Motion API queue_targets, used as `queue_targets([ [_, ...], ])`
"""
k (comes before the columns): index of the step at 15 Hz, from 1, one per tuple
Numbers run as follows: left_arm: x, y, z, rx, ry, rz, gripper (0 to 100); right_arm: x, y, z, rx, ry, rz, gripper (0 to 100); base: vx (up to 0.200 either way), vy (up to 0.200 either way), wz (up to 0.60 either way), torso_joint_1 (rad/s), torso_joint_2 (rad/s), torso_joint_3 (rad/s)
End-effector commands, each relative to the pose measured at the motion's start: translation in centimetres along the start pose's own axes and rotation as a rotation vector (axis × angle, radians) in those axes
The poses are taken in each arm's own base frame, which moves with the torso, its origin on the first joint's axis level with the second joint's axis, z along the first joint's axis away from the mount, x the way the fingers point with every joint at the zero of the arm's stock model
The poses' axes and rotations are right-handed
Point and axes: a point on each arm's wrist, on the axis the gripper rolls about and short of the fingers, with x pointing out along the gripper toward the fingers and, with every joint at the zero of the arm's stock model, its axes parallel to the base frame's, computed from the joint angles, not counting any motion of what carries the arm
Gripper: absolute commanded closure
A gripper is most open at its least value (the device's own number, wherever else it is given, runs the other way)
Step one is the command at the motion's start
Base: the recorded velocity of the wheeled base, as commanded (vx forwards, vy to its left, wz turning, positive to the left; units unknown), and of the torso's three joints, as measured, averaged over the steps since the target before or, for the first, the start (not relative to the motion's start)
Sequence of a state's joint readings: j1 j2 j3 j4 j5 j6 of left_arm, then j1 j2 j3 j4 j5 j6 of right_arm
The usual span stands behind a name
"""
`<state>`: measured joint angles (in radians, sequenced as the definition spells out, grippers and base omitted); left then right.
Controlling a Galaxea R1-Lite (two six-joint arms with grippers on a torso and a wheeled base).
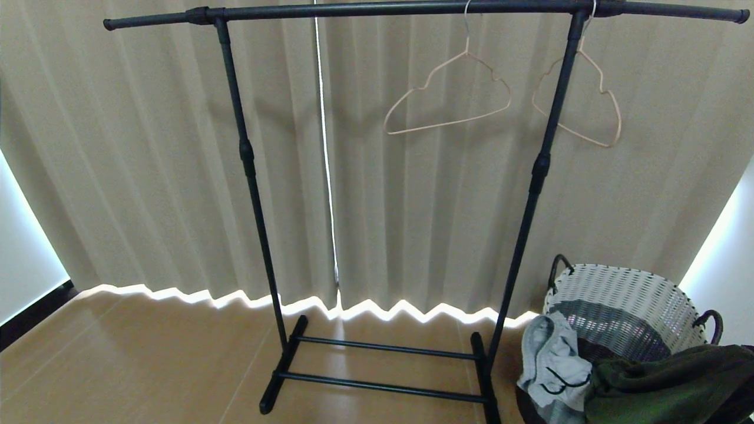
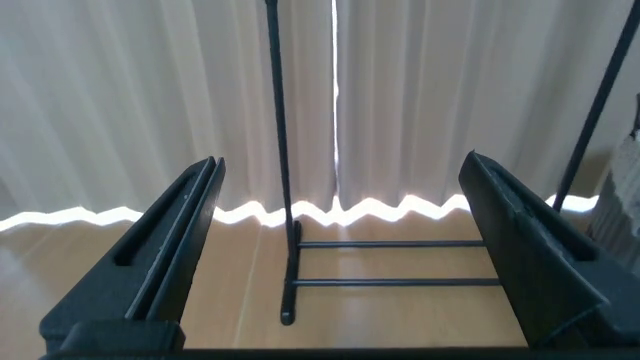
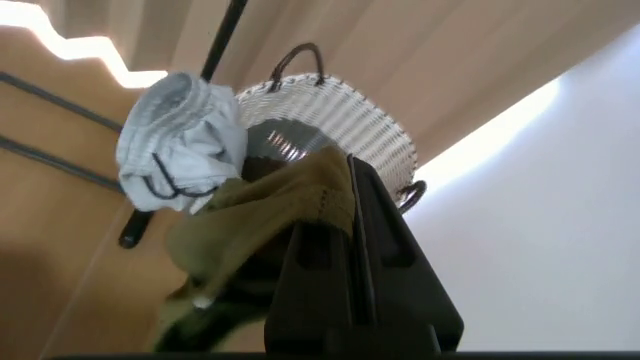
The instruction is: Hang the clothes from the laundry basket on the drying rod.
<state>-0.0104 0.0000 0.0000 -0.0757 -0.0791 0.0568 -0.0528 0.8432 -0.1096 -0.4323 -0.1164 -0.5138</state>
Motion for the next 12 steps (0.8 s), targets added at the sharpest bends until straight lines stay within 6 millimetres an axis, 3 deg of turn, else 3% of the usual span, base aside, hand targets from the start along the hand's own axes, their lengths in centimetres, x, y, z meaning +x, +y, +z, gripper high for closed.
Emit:
queue_targets([
  [1, 0.0, 0.0, 0.0, 0.009, 0.001, 0.002, 0, 0.7, 0.0, 0.4, -0.008, 0.025, 0.028, 100, 0.000, 0.000, 0.00, 0.000, 0.00, 0.000],
  [7, 0.0, 0.0, 0.0, 0.029, 0.001, -0.009, 0, 2.3, 0.9, 1.2, -0.040, 0.033, 0.180, 100, 0.000, 0.000, 0.00, 0.000, 0.00, 0.000],
  [10, 0.0, -0.3, 0.0, 0.119, -0.019, -0.156, 0, 2.2, 0.8, 1.3, 0.019, 0.026, 0.184, 100, 0.000, 0.000, 0.00, 0.000, 0.00, 0.000],
  [12, 0.0, -0.4, 0.1, 0.111, -0.023, -0.159, 0, 2.2, 0.5, 2.0, 0.023, -0.006, 0.169, 100, 0.000, 0.000, 0.00, 0.000, 0.00, 0.000],
])
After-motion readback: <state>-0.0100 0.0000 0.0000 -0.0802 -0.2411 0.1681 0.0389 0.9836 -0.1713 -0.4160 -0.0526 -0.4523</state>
